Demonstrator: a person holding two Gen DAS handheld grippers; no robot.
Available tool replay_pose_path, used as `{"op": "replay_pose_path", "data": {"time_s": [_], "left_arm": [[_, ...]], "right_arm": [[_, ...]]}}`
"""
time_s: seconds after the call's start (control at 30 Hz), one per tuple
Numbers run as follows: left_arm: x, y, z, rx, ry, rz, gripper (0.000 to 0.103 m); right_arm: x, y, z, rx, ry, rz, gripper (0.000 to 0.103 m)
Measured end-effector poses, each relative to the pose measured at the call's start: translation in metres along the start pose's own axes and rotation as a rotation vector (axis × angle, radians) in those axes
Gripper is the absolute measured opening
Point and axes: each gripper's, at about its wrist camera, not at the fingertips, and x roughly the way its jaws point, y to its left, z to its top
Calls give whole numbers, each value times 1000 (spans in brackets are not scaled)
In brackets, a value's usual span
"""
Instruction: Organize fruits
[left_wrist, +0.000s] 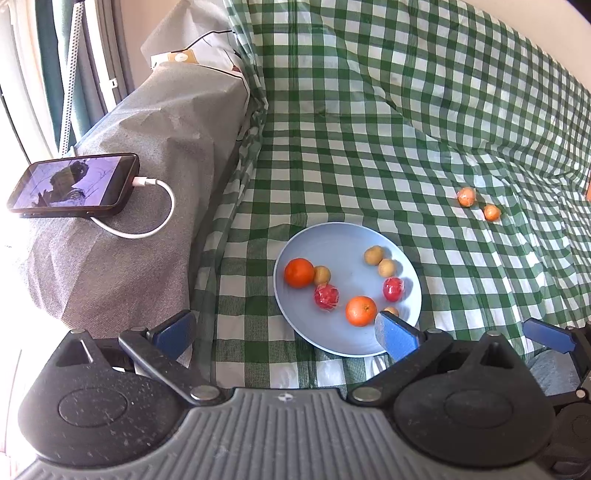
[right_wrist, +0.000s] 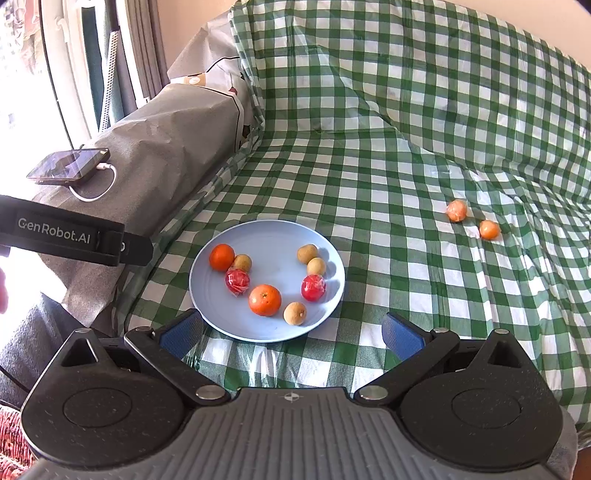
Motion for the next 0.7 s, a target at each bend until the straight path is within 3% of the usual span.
{"op": "replay_pose_path", "data": {"time_s": [0.3,0.7], "left_arm": [[16,-25,21,40,13,-4,103],[51,-104,66,139,-5,-73,103]], "right_arm": [[6,-36,7,110,-25,-65,102],[20,-121,14,215,-45,-234,102]]}}
